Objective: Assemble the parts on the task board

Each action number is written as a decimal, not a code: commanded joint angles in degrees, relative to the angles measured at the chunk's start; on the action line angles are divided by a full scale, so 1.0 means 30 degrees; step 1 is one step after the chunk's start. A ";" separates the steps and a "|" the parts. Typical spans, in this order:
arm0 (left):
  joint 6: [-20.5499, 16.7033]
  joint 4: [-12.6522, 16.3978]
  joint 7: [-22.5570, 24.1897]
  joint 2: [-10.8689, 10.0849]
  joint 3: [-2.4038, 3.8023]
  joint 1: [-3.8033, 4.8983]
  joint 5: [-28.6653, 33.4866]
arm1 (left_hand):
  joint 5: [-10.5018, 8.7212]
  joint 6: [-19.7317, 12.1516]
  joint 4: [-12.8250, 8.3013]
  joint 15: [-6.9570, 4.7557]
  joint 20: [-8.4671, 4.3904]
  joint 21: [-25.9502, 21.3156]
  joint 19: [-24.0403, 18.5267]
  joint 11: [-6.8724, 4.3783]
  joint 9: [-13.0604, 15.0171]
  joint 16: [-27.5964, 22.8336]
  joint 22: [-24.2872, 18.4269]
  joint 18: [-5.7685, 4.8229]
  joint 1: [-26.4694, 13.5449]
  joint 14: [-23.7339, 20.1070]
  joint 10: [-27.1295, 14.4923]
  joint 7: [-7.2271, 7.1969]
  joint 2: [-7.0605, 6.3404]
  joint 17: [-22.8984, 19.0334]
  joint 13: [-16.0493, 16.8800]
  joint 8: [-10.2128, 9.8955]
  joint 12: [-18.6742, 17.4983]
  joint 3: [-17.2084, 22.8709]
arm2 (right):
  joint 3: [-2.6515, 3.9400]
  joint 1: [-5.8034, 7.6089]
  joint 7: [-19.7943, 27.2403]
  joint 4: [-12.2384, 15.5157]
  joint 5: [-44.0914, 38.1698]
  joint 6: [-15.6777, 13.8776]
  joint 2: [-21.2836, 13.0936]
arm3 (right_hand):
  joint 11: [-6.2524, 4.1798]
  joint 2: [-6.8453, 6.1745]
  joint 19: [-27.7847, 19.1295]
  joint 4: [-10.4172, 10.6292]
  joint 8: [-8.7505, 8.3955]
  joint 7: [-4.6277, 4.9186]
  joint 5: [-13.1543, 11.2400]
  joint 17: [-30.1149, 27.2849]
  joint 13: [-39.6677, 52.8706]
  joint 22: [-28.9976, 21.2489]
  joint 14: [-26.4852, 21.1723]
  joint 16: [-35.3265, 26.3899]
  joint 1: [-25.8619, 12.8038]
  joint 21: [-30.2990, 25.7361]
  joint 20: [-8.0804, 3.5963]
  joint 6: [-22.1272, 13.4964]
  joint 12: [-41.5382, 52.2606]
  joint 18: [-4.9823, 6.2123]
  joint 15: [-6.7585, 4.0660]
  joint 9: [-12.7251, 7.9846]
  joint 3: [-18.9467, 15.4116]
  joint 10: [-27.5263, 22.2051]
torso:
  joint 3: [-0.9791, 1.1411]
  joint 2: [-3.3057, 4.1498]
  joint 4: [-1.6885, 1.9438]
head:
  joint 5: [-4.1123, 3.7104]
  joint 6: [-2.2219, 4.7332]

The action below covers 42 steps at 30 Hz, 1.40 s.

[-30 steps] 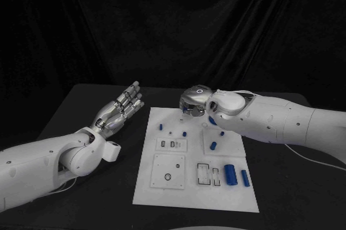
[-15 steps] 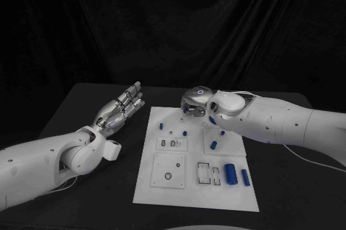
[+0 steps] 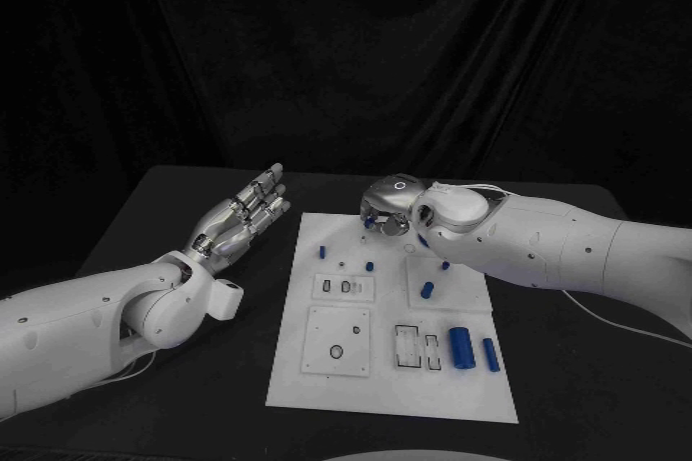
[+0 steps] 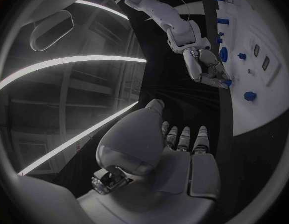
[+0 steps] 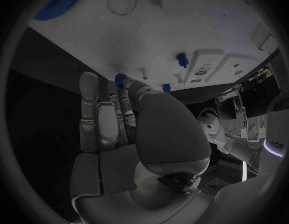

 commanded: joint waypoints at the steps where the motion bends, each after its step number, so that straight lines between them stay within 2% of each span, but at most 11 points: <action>1: 0.0239 -0.0007 0.1849 0.0051 0.0017 0.0026 -0.0023 | 0.0094 -0.0009 -0.0034 0.0098 0.0144 -0.0111 -0.0054 0.0109 0.0020 -0.0069 -0.0031 0.0311 0.0019 0.0027 0.0003 0.0219 -0.0153 -0.0026 -0.0031 0.0117 -0.0063 0.0123 | -0.0002 -0.0084 0.0126 -0.0034 0.0370 0.0101 0.0016 | -0.0003 -0.0102 -0.0077 0.0123 -0.0137 0.0022 -0.0049 -0.0149 -0.0018 -0.0045 -0.0140 -0.0147 -0.0032 -0.0133 0.0057 -0.0243 -0.0124 -0.0264 -0.0006 -0.0066 0.0036 -0.0230 | 0.0009 0.0001 0.0008 | -0.0047 0.0003; 6: 0.0269 -0.0052 0.1804 0.0073 0.0017 0.0025 -0.0023 | 0.0107 0.0176 -0.0075 0.0113 0.0160 -0.0111 -0.0054 0.0102 0.0046 -0.0069 -0.0031 0.0312 0.0017 0.0027 0.0003 0.0452 -0.0131 -0.0026 -0.0031 0.0152 -0.0063 0.0199 | -0.0002 -0.0090 0.0057 -0.0030 0.0407 0.0212 0.0031 | 0.0091 -0.0432 -0.0286 0.0489 -0.0144 -0.0044 -0.0164 -0.0680 -0.0068 -0.0105 -0.0399 -0.0504 -0.0241 -0.0463 -0.0009 -0.1872 -0.0162 -0.0194 -0.0112 -0.0567 0.0051 -0.1494 | -0.0011 -0.0011 -0.0006 | -0.0022 -0.0008; 10: 0.0289 -0.0072 0.1760 0.0075 0.0017 0.0024 -0.0023 | 0.0110 0.0255 -0.0106 0.0110 0.0167 -0.0111 -0.0054 0.0099 0.0056 -0.0069 -0.0031 0.0312 0.0021 0.0027 0.0003 0.0575 -0.0125 -0.0026 -0.0031 0.0168 -0.0063 0.0243 | -0.0002 -0.0091 -0.0428 0.0012 0.0418 0.0184 -0.0004 | 0.0409 -0.0646 -0.1016 0.0423 -0.0308 -0.1320 -0.0359 -0.1630 -0.0069 -0.0804 -0.1033 -0.1155 -0.0348 -0.1610 -0.0025 -0.7838 -0.0107 -0.0087 -0.0137 -0.1302 -0.0827 -0.5989 | -0.0031 -0.0020 -0.0032 | 0.0038 -0.0016; 14: 0.0289 -0.0081 0.1709 0.0035 0.0017 0.0023 -0.0023 | 0.0110 0.0304 -0.0125 0.0111 0.0170 -0.0111 -0.0054 0.0100 0.0063 -0.0069 -0.0031 0.0312 0.0025 0.0027 0.0003 0.0642 -0.0122 -0.0026 -0.0031 0.0178 -0.0063 0.0268 | -0.0002 -0.0088 -0.0736 -0.0020 0.0423 -0.0566 -0.0119 | 0.0531 -0.0311 -0.1641 0.0331 -0.0460 -0.1490 -0.0401 -0.2355 -0.0015 -0.1372 -0.1670 -0.1590 -0.0474 -0.2661 0.0107 -1.1192 -0.0132 0.0034 0.0008 -0.1450 -0.2020 -0.8631 | -0.0037 -0.0022 -0.0032 | 0.0066 -0.0006; 19: 0.0256 -0.0033 0.1669 -0.0098 0.0016 0.0021 -0.0023 | 0.0111 0.0366 -0.0157 0.0116 0.0173 -0.0111 -0.0054 0.0085 0.0071 -0.0069 -0.0031 0.0312 0.0026 0.0027 0.0003 0.0737 -0.0127 -0.0026 -0.0031 0.0191 -0.0063 0.0303 | 0.0025 -0.0003 -0.0643 0.0358 0.0425 -0.2185 -0.0610 | 0.0286 -0.0051 -0.1847 0.0289 -0.0413 -0.1086 -0.0262 -0.2966 -0.0030 -0.1363 -0.2176 -0.1971 -0.0360 -0.2995 0.0112 -1.1202 -0.0141 0.0069 -0.0059 -0.1414 -0.2581 -0.9964 | -0.0020 -0.0023 -0.0022 | 0.0115 0.0075; 27: 0.0138 0.0133 0.1659 -0.0371 0.0014 0.0015 -0.0022 | 0.0124 0.0428 -0.0177 0.0119 0.0174 -0.0111 -0.0054 0.0080 0.0080 -0.0069 -0.0031 0.0313 0.0031 0.0027 0.0003 0.0776 -0.0138 -0.0026 -0.0031 0.0205 -0.0063 0.0316 | 0.0063 0.1091 -0.0810 0.3027 0.0425 -0.2530 -0.2940 | 0.0279 0.0604 -0.1534 0.0178 0.0453 0.0136 0.0003 -0.2751 0.0824 -0.1050 -0.1935 -0.1682 -0.0090 -0.3223 -0.0028 -0.5995 0.0765 0.0041 -0.0149 -0.0903 -0.3179 -0.6038 | -0.0016 -0.0027 -0.0034 | 0.0017 0.0194; 34: 0.0009 0.0196 0.1683 -0.0471 0.0012 0.0011 -0.0022 | 0.0146 0.0291 -0.0234 0.0116 0.0173 -0.0111 -0.0054 0.0154 0.0053 -0.0069 -0.0031 0.0314 0.0035 0.0027 0.0003 0.0671 -0.0178 -0.0026 -0.0031 0.0171 -0.0063 0.0351 | 0.0028 0.1925 -0.1737 0.5131 0.0426 -0.0436 -0.5253 | -0.0011 0.0615 -0.1881 0.0607 0.0358 -0.0068 0.0059 -0.5329 0.1674 -0.1030 -0.3094 -0.3597 -0.0288 -0.4012 -0.0055 -0.3860 0.1680 0.0047 -0.0204 -0.0882 -0.2748 -0.2617 | -0.0021 -0.0062 -0.0113 | -0.0141 0.0232; 39: 0.0060 0.0188 0.1671 -0.0455 0.0011 0.0003 -0.0021 | 0.0149 0.0287 -0.0252 0.0117 0.0172 -0.0111 -0.0054 0.0188 0.0051 -0.0069 -0.0031 0.0314 0.0030 0.0027 0.0003 0.0611 -0.0189 -0.0026 -0.0031 0.0165 -0.0063 0.0367 | -0.0067 0.1930 -0.2060 0.5502 0.0450 0.0507 -0.6238 | -0.1041 0.0246 -0.1729 0.0779 0.0277 -0.0674 -0.0166 -0.6507 0.4467 -0.1144 -0.3423 -0.4567 -0.0777 -0.4585 -0.0370 -0.3152 0.5734 0.0100 -0.0648 -0.0744 -0.3284 0.0175 | -0.0033 -0.0075 -0.0152 | -0.0097 0.0233; 40: 0.0069 0.0180 0.1666 -0.0448 0.0011 0.0001 -0.0021 | 0.0149 0.0287 -0.0252 0.0117 0.0172 -0.0111 -0.0054 0.0188 0.0051 -0.0069 -0.0031 0.0314 0.0030 0.0027 0.0003 0.0611 -0.0189 -0.0026 -0.0031 0.0165 -0.0063 0.0367 | -0.0077 0.1888 -0.2115 0.5498 0.0497 0.0656 -0.6352 | -0.1248 0.0048 -0.1753 0.0913 0.0165 -0.0806 -0.0306 -0.6189 0.7652 -0.1282 -0.3356 -0.4532 -0.1234 -0.4902 -0.0436 -0.3159 0.9428 0.0036 -0.0697 -0.0718 -0.3761 0.1144 | -0.0042 -0.0074 -0.0150 | -0.0090 0.0229; 41: 0.0078 0.0167 0.1661 -0.0440 0.0011 -0.0001 -0.0021 | 0.0149 0.0287 -0.0252 0.0117 0.0172 -0.0111 -0.0054 0.0188 0.0051 -0.0069 -0.0031 0.0314 0.0030 0.0027 0.0003 0.0611 -0.0189 -0.0026 -0.0031 0.0165 -0.0063 0.0367 | -0.0084 0.1842 -0.2164 0.5476 0.0560 0.0795 -0.6448 | -0.1289 0.0719 -0.1222 0.1029 -0.0074 -0.1008 0.0038 -0.3402 1.5619 -0.1488 -0.2556 -0.2703 -0.1385 -0.5515 -0.0667 -0.3010 1.7080 0.0092 -0.0747 -0.0525 -0.3907 -0.2764 | -0.0048 -0.0087 -0.0172 | -0.0078 0.0212; 42: 0.0086 0.0149 0.1656 -0.0425 0.0011 -0.0004 -0.0021 | 0.0155 0.0301 -0.0256 0.0117 0.0172 -0.0111 -0.0054 0.0186 0.0053 -0.0069 -0.0031 0.0314 0.0030 0.0027 0.0003 0.0622 -0.0185 -0.0026 -0.0031 0.0167 -0.0063 0.0374 | -0.0091 0.1793 -0.2196 0.5431 0.0613 0.0932 -0.6526 | -0.1303 0.0670 -0.1195 0.1126 -0.0061 -0.0850 -0.0165 -0.0474 1.6620 -0.1476 -0.1518 -0.0919 -0.1565 -0.5561 -0.0555 -0.3075 1.8238 -0.0019 -0.0751 -0.0506 -0.4017 -0.1588 | -0.0051 -0.0085 -0.0170 | -0.0086 0.0209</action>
